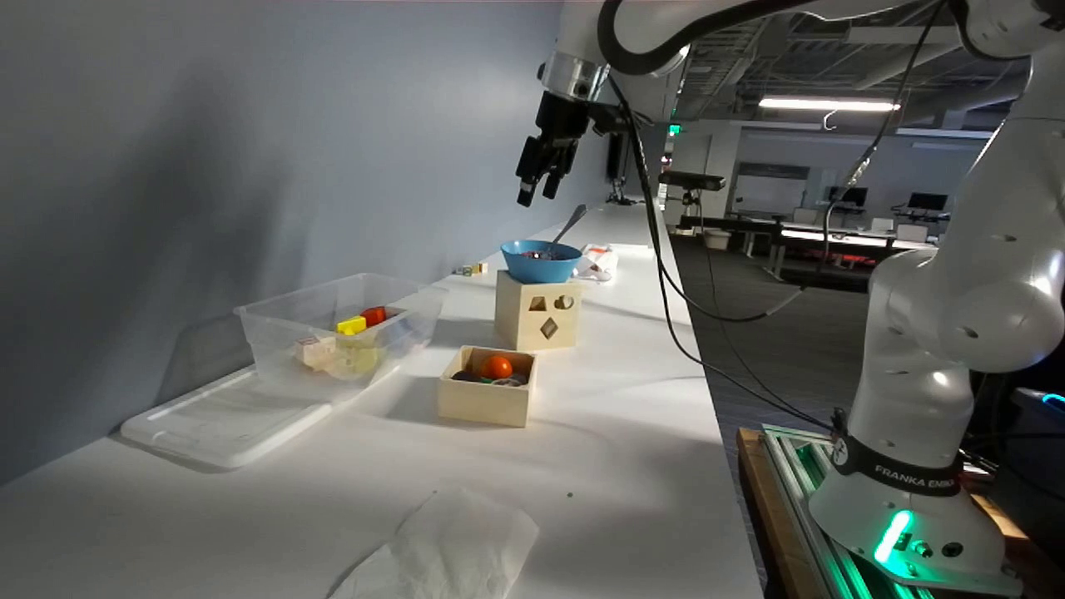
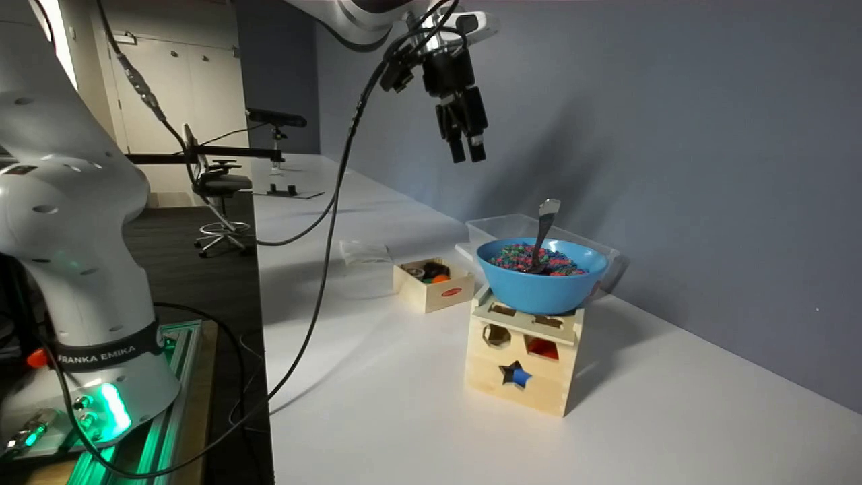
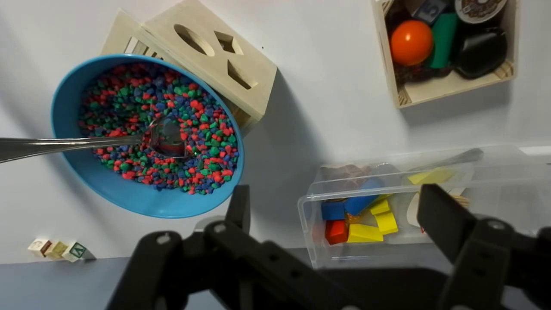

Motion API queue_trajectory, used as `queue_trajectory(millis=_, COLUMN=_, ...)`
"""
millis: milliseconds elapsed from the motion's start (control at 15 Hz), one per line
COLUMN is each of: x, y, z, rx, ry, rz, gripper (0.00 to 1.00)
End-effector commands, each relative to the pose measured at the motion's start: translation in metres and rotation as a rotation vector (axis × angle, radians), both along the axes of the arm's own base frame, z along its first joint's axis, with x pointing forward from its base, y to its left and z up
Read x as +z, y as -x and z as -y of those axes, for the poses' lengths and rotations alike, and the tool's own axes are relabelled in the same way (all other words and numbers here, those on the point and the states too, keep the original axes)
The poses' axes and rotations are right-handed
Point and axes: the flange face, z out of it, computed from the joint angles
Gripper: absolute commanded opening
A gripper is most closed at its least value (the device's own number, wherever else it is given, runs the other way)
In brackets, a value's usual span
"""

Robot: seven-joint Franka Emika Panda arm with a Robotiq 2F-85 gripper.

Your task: Pick up a white cube from the clear bowl and put it inside the brown box

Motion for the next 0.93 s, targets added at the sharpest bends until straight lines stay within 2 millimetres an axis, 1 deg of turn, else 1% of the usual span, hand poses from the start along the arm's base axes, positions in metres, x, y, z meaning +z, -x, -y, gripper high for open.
queue_trajectory(millis=0, x=0.001, y=0.0, z=0.0, rx=0.0, ry=0.0, rz=-0.001, gripper=1.0)
queue_trajectory(millis=67, x=0.001, y=0.0, z=0.0, rx=0.0, ry=0.0, rz=-0.001, gripper=1.0)
queue_trajectory(millis=133, x=-0.002, y=-0.014, z=0.001, rx=-0.001, ry=-0.009, rz=0.041, gripper=1.0)
queue_trajectory(millis=200, x=-0.011, y=-0.017, z=0.018, rx=0.008, ry=-0.008, rz=0.077, gripper=1.0)
queue_trajectory(millis=267, x=-0.012, y=-0.03, z=0.025, rx=0.026, ry=0.007, rz=0.12, gripper=1.0)
queue_trajectory(millis=400, x=-0.022, y=-0.06, z=0.047, rx=0.054, ry=0.042, rz=0.174, gripper=1.0)
queue_trajectory(millis=467, x=-0.027, y=-0.078, z=0.056, rx=0.085, ry=0.048, rz=0.201, gripper=1.0)
queue_trajectory(millis=533, x=-0.033, y=-0.094, z=0.06, rx=0.119, ry=0.05, rz=0.228, gripper=1.0)
queue_trajectory(millis=600, x=-0.037, y=-0.113, z=0.059, rx=0.172, ry=0.049, rz=0.243, gripper=1.0)
queue_trajectory(millis=667, x=-0.04, y=-0.128, z=0.056, rx=0.227, ry=0.042, rz=0.264, gripper=1.0)
queue_trajectory(millis=733, x=-0.041, y=-0.144, z=0.048, rx=0.285, ry=0.031, rz=0.274, gripper=1.0)
queue_trajectory(millis=800, x=-0.037, y=-0.157, z=0.042, rx=0.344, ry=0.021, rz=0.279, gripper=1.0)
queue_trajectory(millis=867, x=-0.036, y=-0.171, z=0.032, rx=0.399, ry=0.013, rz=0.285, gripper=1.0)
